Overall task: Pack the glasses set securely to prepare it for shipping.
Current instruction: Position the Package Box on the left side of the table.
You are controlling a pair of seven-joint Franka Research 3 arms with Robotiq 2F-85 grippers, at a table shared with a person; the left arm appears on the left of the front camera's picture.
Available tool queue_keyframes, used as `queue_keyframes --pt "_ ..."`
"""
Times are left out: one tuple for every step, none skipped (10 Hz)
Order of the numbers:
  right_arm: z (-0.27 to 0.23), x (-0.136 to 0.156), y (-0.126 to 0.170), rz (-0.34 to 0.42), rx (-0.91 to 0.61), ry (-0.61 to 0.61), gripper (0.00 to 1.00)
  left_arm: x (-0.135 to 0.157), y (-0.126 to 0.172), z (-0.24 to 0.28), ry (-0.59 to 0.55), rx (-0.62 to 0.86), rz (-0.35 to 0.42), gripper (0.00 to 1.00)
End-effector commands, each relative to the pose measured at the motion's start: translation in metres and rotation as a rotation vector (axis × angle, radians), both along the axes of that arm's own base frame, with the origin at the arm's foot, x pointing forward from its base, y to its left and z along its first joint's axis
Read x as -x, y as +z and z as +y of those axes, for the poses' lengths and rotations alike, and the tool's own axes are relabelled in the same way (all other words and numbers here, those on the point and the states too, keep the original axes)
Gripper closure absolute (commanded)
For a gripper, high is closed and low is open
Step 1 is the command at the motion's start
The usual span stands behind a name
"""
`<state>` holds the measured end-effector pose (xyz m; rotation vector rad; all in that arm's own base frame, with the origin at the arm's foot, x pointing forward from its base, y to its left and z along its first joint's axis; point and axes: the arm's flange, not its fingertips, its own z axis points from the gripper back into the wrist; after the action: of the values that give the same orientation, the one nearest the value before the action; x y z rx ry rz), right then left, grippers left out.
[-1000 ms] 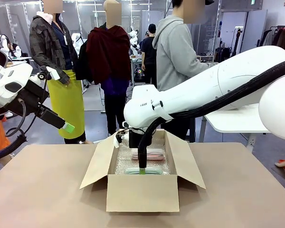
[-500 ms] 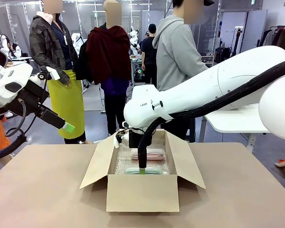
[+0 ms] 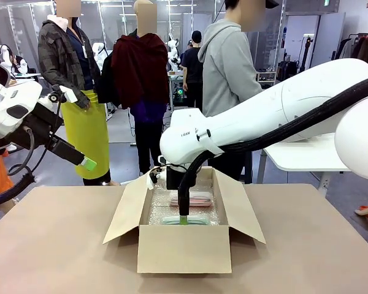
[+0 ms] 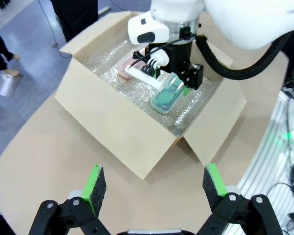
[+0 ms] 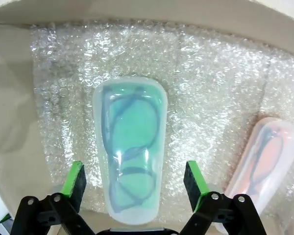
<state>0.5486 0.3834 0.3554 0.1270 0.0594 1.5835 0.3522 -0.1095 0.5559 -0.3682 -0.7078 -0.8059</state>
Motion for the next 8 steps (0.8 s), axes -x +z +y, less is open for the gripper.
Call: queue_keyframes --pt "-0.017 0.023 0.046 -0.052 -0.048 -0.08 0.0 -0.013 0.009 0.004 0.033 0.071 0.084 0.0" --pt "-0.035 0.039 0.073 -0.083 -0.093 -0.148 0.0 -0.023 0.004 0.008 0.055 0.072 0.108 0.0" --pt "-0.055 0.052 0.094 -0.119 -0.134 -0.207 0.0 -0.03 -0.001 0.01 0.073 0.071 0.131 0.0" --pt "-0.081 0.066 0.113 -0.144 -0.191 -0.284 0.0 -0.035 -0.005 0.011 0.079 0.07 0.141 0.0" --pt "-0.108 0.083 0.129 -0.179 -0.242 -0.367 0.0 -0.041 -0.009 0.013 0.094 0.05 0.155 0.0" --pt "-0.139 0.104 0.142 -0.202 -0.309 -0.445 0.0 -0.049 -0.014 0.014 0.104 0.052 0.187 0.0" --pt "-0.166 0.122 0.146 -0.21 -0.371 -0.499 0.0 -0.06 -0.02 0.016 0.116 0.075 0.231 0.0" --pt "-0.192 0.138 0.148 -0.202 -0.418 -0.571 0.0 -0.072 -0.028 0.02 0.135 0.095 0.272 0.0"
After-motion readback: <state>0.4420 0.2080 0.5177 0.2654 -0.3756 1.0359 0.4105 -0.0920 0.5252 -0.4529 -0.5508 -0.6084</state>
